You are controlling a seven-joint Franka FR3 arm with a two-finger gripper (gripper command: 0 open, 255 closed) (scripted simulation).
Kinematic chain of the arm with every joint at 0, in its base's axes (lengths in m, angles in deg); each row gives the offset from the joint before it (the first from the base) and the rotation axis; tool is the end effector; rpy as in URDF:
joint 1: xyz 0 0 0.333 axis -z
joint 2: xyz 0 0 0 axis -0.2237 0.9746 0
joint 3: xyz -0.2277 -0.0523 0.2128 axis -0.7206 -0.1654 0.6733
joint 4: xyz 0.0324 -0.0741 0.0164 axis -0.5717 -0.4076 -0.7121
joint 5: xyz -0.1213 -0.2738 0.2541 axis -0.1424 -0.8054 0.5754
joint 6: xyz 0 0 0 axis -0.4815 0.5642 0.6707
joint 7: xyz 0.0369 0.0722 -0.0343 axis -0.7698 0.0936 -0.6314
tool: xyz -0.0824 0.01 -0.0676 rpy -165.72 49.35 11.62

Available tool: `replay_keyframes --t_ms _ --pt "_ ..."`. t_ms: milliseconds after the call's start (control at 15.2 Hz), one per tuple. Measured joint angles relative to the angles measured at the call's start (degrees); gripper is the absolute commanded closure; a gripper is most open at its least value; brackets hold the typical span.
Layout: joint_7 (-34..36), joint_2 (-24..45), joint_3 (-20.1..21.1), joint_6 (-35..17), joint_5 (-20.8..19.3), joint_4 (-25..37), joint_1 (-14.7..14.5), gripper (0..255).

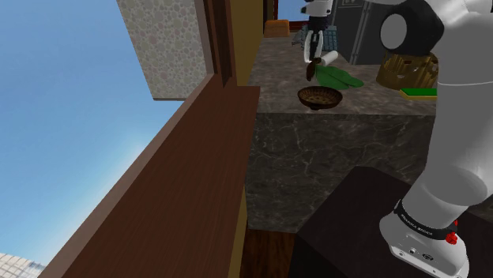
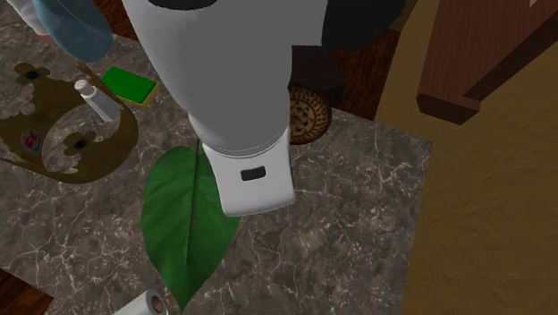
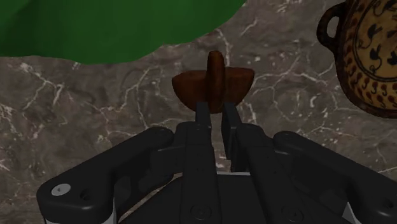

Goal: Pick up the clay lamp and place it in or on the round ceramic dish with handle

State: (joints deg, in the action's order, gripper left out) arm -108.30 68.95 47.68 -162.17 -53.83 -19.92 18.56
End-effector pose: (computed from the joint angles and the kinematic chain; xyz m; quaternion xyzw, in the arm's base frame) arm 0.5941 -0.2847 0.5727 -0.9669 -0.2549 -0.0124 0.0019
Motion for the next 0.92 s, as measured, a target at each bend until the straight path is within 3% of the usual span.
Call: replay_keyframes --t_ms 396,792,858,924 --pt "6.50 -15.99 0.92 -6.66 -7.12 -20.96 -7.42 255" --pt "14.54 -28.92 4.56 -9.13 -12.45 -35.20 -11.05 255" --pt "14.59 -28.99 4.58 -9.13 -12.46 -35.21 -11.06 0" --pt "14.56 -28.96 4.56 -9.13 -12.45 -35.21 -11.06 0"
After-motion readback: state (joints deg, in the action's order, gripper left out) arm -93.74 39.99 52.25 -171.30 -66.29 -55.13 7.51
